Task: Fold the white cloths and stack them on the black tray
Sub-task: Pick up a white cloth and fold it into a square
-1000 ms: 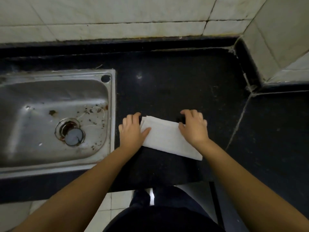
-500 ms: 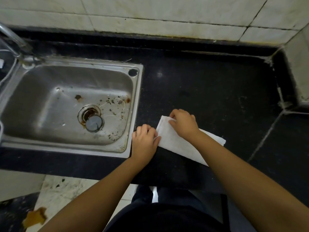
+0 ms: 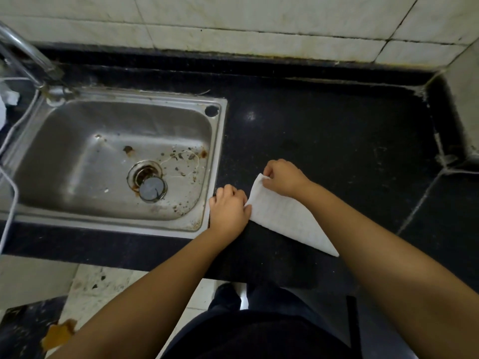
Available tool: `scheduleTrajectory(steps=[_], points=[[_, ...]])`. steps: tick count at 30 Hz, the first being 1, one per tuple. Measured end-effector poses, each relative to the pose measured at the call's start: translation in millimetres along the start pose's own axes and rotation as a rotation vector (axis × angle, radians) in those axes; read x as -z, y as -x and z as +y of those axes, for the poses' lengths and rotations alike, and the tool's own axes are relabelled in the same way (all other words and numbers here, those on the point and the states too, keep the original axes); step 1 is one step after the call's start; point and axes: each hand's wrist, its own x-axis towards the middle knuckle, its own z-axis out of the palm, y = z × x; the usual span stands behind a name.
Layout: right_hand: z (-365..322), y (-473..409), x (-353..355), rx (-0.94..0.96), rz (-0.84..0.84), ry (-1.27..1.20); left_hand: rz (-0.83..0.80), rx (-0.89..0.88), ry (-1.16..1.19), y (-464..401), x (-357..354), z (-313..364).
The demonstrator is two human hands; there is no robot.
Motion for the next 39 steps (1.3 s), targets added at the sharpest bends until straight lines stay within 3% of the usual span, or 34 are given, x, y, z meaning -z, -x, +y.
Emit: scheduleTrajectory(steps=[2, 4, 10, 14, 17, 22, 25, 28, 35, 39], points=[[14.2, 11.0, 25.4, -0.004, 0.048, -0.243, -0.076, -0.014, 0.262, -12.5, 20.4, 10.5], [30.3, 23.0, 56.3, 0.015, 0.163, -0.410, -0.049, -0.065, 0.472, -31.8, 45.5, 26.7], [55.3, 63.7, 142.3, 0.143, 0.580, -0.632, 0.167, -0.369, 0.539, -75.2, 126.9, 105.3], [63.9, 96.0, 144.5, 0.161, 0.702, -0.745, 0.199, -0.570, 0.667, -60.3, 138.0, 120.0], [80.4, 110.7, 107.2, 0.112, 0.628, -0.751, 0.022, -0.649, 0.591, -48.0, 111.6, 98.9], [109.5, 135.8, 5.9, -0.073, 0.320, -0.773, -0.389, -0.568, 0.397, -21.5, 45.7, 55.1], [112.3, 153.8, -28.8, -0.110, 0.192, -0.816, -0.519, -0.520, 0.367, -9.6, 21.2, 38.1], [112.9, 148.3, -27.1, -0.134, 0.197, -0.870, -0.530, -0.457, 0.432, -17.1, 20.5, 41.0], [120.8, 71.4, 12.7, -0.321, 0.471, -0.779, -0.245, -0.384, 0.350, -90.6, 27.7, 96.1], [122.2, 44.5, 10.6, -0.455, 0.402, -0.647, -0.253, -0.372, 0.174, -113.9, 11.5, 106.8]])
